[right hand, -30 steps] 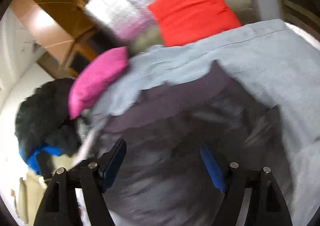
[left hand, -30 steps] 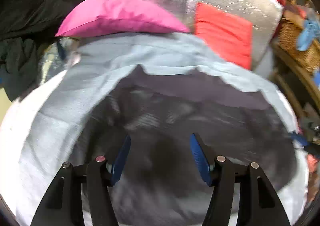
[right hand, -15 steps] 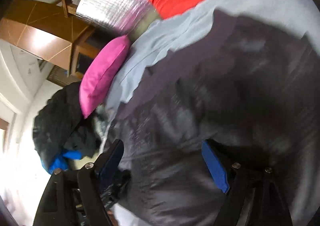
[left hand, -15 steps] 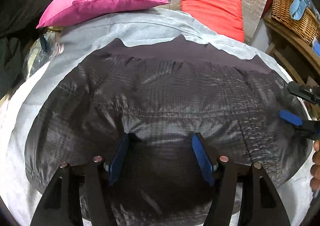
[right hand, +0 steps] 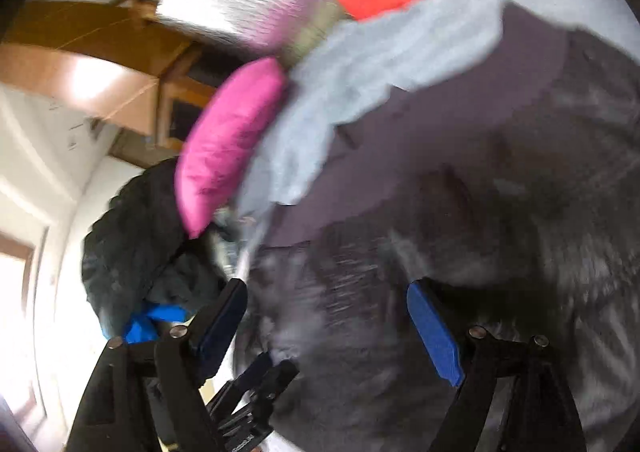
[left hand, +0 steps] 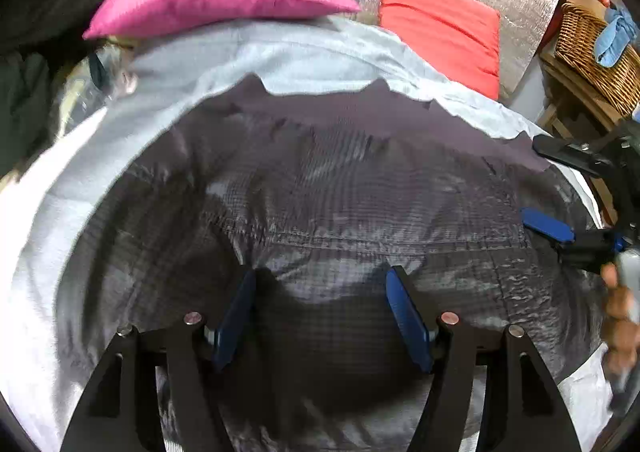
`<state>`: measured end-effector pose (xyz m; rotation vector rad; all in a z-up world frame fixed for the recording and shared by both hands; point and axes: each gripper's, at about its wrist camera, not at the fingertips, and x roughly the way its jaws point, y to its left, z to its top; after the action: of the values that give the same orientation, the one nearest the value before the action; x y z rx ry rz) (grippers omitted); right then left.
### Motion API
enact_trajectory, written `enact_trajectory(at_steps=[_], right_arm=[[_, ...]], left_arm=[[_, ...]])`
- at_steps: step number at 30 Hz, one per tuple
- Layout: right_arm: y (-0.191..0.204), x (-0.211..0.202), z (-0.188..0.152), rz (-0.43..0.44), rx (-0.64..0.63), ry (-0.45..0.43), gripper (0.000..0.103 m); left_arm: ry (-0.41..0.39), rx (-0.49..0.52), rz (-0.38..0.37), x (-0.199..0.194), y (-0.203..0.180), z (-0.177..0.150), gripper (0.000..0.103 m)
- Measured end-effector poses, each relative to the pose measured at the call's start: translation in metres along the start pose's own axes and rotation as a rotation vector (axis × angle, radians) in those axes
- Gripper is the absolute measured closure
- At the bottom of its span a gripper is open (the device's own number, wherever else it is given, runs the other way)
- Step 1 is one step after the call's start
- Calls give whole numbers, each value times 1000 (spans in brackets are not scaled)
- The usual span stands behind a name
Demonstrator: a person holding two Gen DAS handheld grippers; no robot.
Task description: Fold large clothes
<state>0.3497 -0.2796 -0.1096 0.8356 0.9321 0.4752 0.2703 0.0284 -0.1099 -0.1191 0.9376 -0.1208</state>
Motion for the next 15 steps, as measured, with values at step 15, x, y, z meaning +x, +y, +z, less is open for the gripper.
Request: enact_trajectory(at_steps=[15], right_arm=[[-25,-83,-3,-166,24,-178,19]], left_arm=[[-72,-148,14,-51,55,-9,35]])
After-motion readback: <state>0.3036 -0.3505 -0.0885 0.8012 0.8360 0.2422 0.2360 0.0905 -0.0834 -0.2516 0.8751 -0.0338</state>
